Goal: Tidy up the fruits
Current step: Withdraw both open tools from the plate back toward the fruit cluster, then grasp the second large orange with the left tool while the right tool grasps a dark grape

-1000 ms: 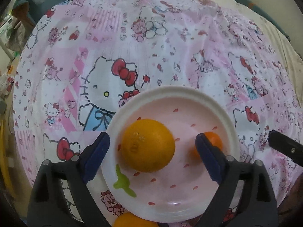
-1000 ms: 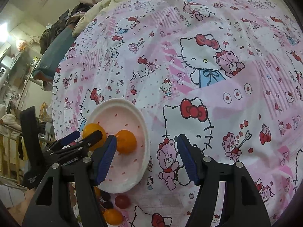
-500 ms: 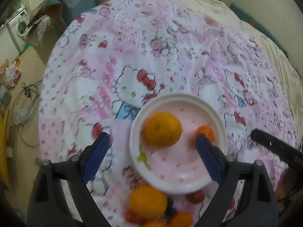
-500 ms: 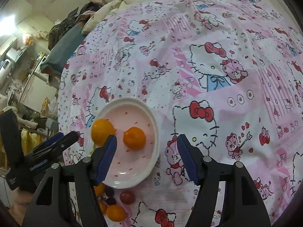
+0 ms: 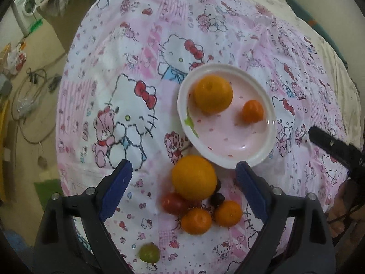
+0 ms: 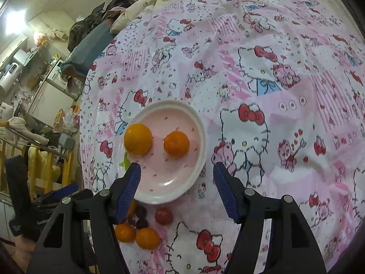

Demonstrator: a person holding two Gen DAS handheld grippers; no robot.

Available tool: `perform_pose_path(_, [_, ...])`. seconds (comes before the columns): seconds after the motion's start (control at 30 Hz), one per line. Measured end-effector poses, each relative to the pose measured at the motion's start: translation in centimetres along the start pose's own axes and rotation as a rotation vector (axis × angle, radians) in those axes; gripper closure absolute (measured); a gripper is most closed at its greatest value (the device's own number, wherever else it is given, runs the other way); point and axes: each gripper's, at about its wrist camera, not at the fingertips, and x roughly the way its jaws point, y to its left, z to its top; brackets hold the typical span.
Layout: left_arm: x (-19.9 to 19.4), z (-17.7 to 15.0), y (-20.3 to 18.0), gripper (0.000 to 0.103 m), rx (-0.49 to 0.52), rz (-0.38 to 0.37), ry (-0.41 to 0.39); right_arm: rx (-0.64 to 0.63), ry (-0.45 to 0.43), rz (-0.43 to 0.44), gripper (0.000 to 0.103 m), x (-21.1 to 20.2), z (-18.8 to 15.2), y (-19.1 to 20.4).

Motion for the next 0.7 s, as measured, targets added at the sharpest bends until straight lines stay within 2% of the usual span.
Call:
perform_pose_path(0.3, [3.9, -1.6, -0.9, 0.013, 0.075, 0.038, 0.097, 0.079, 0.066, 0.008, 0.034, 0.8, -3.9, -1.2])
perform_pose_path(0.53, [5.6, -1.7, -1.7, 0.014, 0.091, 0.038, 0.131, 0.070, 0.070, -0.020, 0.034, 1.8, -3.6, -1.2])
perform_pose_path(0.7, [6.6, -1.7, -2.0, 0.018, 0.104, 0.045, 0.163, 0.059, 0.079, -0.023, 0.034, 2.5, -3.5, -1.0])
